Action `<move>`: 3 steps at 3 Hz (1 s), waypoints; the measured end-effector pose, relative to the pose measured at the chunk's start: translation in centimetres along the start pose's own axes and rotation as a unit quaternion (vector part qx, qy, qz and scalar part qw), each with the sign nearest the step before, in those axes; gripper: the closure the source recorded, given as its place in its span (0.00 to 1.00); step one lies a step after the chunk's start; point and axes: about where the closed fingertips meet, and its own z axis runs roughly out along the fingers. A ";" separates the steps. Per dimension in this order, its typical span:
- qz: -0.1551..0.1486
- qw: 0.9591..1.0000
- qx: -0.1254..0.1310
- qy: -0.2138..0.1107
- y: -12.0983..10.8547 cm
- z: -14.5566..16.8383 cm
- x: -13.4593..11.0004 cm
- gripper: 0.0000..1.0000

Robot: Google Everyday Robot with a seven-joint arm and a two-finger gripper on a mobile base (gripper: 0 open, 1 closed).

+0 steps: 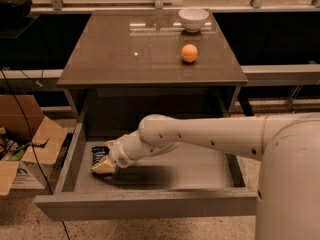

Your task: Pick rxbar blueberry from top drawer and place on counter

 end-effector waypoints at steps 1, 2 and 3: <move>0.013 1.000 0.016 -0.019 -0.7 -2.1 -1.2 1.00; 0.015 0.998 0.042 -0.040 -1.8 -6.7 -3.2 1.00; 0.005 0.996 0.069 -0.053 -2.3 -12.1 -5.3 1.00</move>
Offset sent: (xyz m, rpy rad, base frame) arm 0.0434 -0.0767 0.1190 0.0935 -0.0872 -0.1661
